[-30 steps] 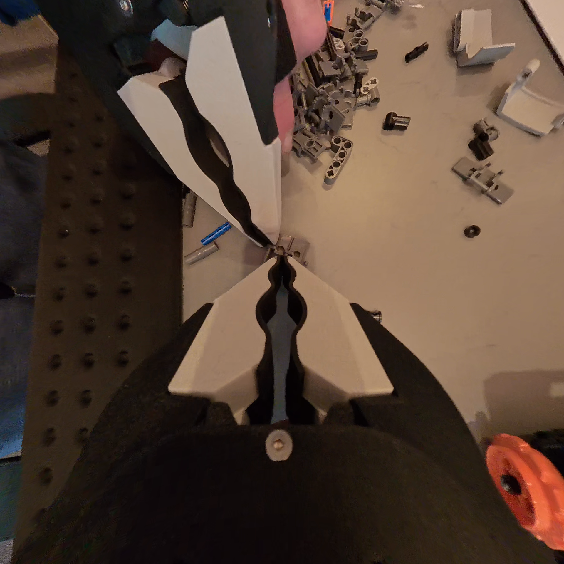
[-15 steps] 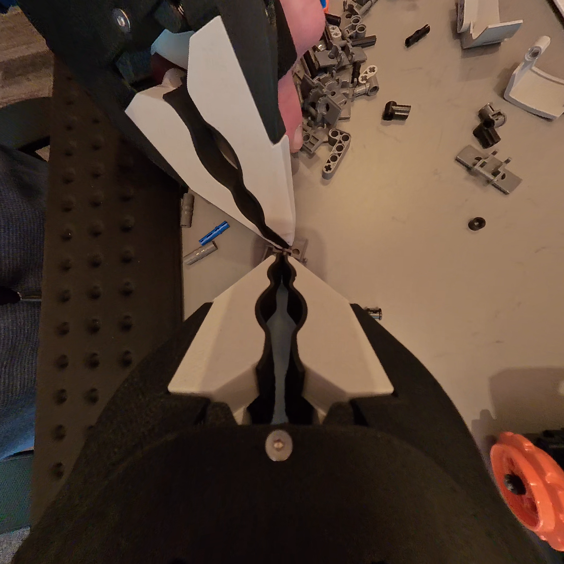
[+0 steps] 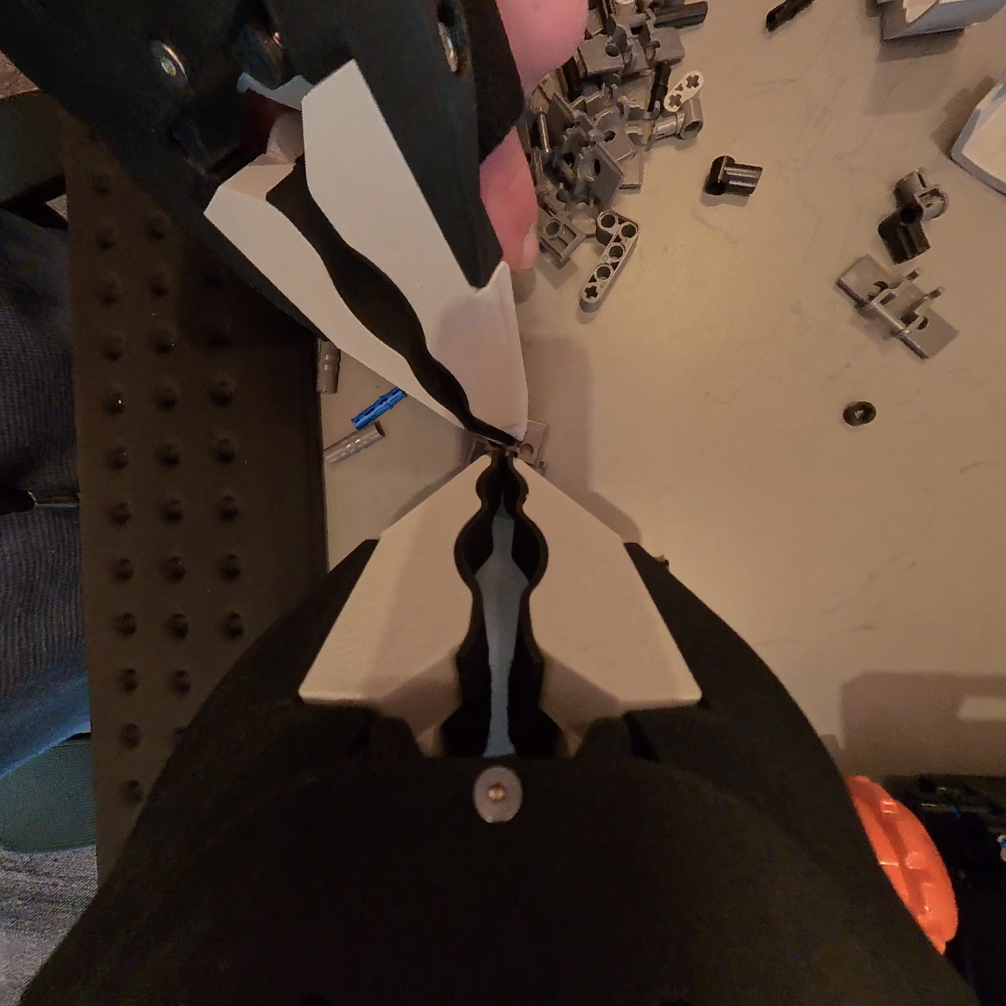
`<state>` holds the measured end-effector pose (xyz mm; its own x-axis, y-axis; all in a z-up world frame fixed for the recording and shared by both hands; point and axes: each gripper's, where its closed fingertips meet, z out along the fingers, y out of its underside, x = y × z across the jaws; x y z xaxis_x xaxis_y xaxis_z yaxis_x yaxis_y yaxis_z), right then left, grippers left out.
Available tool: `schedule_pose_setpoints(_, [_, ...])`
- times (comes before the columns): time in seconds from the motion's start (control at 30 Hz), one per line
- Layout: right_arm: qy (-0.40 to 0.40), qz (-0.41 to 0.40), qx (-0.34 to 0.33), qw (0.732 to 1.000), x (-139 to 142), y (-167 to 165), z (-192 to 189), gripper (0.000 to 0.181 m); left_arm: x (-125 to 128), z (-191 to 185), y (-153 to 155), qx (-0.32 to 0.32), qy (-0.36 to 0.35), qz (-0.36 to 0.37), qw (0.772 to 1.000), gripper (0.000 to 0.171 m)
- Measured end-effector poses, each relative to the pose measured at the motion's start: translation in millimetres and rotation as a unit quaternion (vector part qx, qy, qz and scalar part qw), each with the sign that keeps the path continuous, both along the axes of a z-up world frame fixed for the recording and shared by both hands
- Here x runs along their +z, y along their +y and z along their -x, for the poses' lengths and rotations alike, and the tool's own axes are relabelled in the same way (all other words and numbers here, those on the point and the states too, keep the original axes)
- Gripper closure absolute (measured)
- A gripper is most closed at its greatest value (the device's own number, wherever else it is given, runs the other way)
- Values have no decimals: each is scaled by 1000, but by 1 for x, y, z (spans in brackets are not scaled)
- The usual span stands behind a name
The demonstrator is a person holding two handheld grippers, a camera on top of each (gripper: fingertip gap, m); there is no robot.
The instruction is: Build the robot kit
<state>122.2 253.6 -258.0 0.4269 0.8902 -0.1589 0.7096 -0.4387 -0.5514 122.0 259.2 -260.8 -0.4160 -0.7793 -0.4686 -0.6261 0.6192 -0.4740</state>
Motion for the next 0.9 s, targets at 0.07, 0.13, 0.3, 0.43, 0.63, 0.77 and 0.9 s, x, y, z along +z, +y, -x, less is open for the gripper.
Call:
schedule_pose_setpoints(0.07, [-1, 3, 0, 1000, 0, 0, 0, 181, 0, 0, 0, -2, -4, -14, 1000, 171])
schedule_pose_setpoints(0.13, [12, 17, -4, 1000, 0, 0, 1, 181, 0, 0, 0, -4, -5, -28, 1000, 171])
schedule_pose_setpoints(0.3, [28, 10, -12, 999, 3, 2, -1, 181, 0, -1, -1, -5, -16, -35, 999, 171])
schedule_pose_setpoints(0.43, [5, 1, -8, 1000, 2, 2, -4, 181, 1, -2, -2, -5, -21, -42, 999, 171])
schedule_pose_setpoints(0.63, [-14, -9, 6, 1000, 1, -1, -6, 181, 1, -3, -4, -9, -20, -55, 998, 171])
schedule_pose_setpoints(0.77, [-27, -19, 13, 999, 1, -1, -6, 181, 1, -3, -4, -11, -17, -65, 998, 171])
schedule_pose_setpoints(0.9, [-39, -37, 25, 998, 1, -2, -6, 181, 1, -3, -5, -11, -17, -73, 997, 171])
